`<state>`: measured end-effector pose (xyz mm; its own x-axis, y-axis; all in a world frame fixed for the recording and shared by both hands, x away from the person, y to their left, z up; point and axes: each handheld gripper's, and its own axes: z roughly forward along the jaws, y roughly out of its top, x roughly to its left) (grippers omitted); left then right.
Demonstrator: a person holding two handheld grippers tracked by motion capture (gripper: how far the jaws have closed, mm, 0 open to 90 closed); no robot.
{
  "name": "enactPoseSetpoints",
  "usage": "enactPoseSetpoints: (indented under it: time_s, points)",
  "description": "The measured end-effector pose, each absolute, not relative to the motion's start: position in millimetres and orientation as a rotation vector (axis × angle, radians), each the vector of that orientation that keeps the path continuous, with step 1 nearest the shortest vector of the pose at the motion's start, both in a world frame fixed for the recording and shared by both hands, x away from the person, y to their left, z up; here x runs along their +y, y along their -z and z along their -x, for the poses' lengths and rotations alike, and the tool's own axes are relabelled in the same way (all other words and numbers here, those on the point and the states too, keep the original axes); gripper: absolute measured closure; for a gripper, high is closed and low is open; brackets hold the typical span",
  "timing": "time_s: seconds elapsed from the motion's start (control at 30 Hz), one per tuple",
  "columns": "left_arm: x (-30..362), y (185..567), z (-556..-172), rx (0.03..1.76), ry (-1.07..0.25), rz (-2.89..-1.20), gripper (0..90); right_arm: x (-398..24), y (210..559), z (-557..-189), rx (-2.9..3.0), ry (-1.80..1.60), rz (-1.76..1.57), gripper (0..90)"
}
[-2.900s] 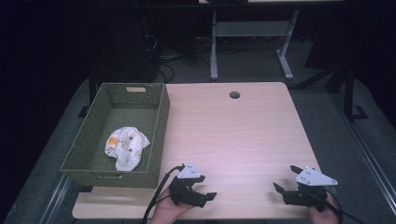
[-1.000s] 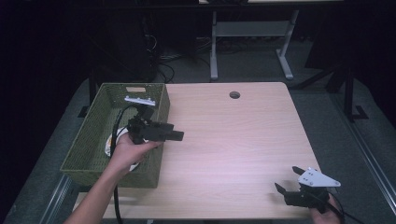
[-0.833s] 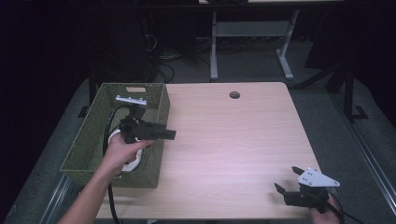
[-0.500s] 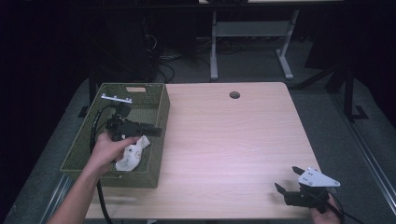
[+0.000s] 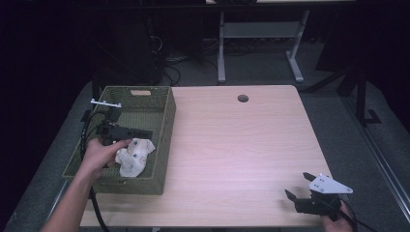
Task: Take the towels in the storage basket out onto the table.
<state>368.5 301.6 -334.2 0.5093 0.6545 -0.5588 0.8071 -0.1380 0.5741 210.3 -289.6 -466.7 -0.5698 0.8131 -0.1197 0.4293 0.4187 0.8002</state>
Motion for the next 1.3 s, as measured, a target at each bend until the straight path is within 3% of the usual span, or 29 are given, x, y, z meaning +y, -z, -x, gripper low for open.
enactPoseSetpoints:
  time_s: [0.57, 1.3]
  points:
    - [332, 354, -385, 1.474, 0.050, -1.938, 25.9, -291, 466, -210, 2.171, -1.022, -1.053, 13.7]
    - [328, 381, -404, 1.738, -0.126, -2.141, 28.5, -292, 466, -209, 2.173, -1.024, -1.048, 13.7]
